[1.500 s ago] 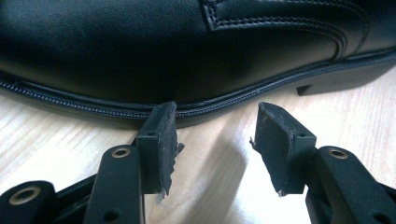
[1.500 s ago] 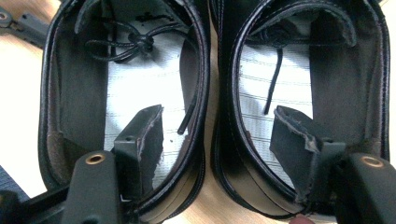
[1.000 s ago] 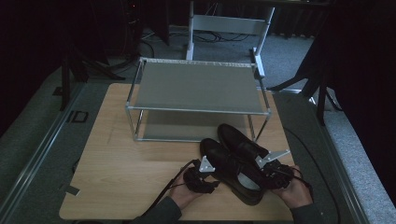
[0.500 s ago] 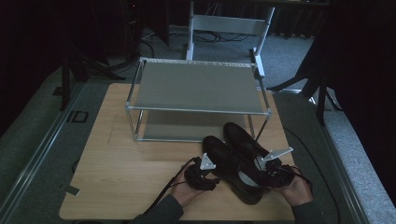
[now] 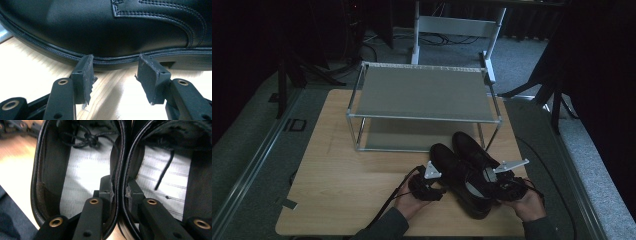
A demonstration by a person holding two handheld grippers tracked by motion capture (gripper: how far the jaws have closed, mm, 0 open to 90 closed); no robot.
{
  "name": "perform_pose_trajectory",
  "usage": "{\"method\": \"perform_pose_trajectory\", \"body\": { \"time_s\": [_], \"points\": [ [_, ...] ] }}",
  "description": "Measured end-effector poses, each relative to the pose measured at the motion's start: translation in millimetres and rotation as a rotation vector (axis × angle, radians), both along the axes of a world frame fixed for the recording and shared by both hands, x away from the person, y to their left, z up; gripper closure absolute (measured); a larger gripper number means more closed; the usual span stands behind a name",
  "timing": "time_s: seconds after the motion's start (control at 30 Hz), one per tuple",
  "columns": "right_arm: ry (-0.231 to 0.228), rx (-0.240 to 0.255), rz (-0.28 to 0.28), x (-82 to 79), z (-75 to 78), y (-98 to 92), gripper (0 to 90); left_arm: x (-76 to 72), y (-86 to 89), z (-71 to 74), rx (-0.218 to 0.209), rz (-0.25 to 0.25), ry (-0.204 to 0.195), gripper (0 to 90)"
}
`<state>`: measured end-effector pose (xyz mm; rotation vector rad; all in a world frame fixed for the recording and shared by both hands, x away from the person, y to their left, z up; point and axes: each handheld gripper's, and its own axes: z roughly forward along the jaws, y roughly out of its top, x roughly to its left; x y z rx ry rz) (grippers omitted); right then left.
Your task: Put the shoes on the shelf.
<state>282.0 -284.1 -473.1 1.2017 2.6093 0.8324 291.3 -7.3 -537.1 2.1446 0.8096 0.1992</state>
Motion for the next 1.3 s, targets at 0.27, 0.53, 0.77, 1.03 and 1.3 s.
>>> {"method": "perform_pose_trajectory", "body": {
  "time_s": [0.27,0.53,0.77,1.03,1.3],
  "points": [
    [-0.001,0.021,-0.01,0.9,5.5,6.5,79.5,0.9,5.9,3.9,0.002,0.032,-0.011,45.9],
    [-0.041,0.037,0.002,5.0,14.3,19.8,79.5,5.0,17.0,12.3,-0.026,0.062,-0.019,45.6],
    [-0.047,0.023,-0.015,17.1,20.5,30.8,79.4,12.2,22.3,12.4,-0.026,0.093,-0.022,45.6],
    [-0.045,0.046,-0.05,29.6,24.5,37.1,79.3,21.2,28.3,16.5,-0.037,0.127,-0.031,45.3],
    [-0.055,0.064,-0.08,44.8,25.7,43.2,79.6,28.1,39.3,25.9,-0.063,0.181,-0.046,45.0]
  ]
}}
